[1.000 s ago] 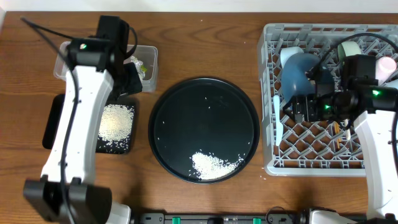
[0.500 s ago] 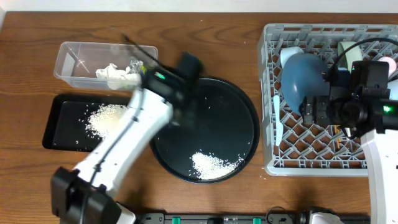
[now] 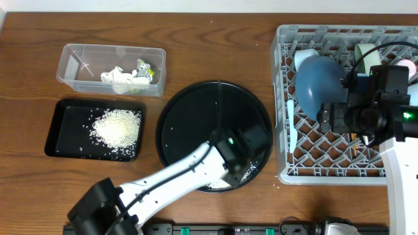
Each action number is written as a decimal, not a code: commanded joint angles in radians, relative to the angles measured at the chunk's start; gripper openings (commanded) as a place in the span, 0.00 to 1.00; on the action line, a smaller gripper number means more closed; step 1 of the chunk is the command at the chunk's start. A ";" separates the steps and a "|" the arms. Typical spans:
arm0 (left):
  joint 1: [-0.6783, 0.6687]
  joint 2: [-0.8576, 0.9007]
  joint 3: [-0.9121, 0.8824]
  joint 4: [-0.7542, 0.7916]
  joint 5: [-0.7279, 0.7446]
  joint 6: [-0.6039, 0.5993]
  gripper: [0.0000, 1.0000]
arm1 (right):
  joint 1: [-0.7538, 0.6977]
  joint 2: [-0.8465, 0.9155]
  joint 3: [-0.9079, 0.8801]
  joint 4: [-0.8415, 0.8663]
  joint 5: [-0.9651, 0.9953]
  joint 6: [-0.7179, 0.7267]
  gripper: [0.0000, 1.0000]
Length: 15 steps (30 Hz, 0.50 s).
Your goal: Sort waste into correct bins and load items into the dishwasher rack
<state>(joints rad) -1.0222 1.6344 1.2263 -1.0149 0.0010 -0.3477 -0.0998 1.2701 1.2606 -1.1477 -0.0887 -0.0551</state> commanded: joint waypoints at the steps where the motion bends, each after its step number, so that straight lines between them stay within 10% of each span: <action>1: -0.051 0.008 -0.029 0.012 0.010 -0.028 0.64 | 0.000 0.000 0.014 -0.001 0.011 0.017 0.91; 15: -0.083 0.012 -0.096 0.087 0.104 -0.088 0.75 | 0.000 0.000 0.015 0.002 0.011 0.017 0.91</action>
<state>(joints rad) -1.1072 1.6344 1.1614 -0.9298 0.0616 -0.4152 -0.0998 1.2701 1.2606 -1.1465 -0.0883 -0.0544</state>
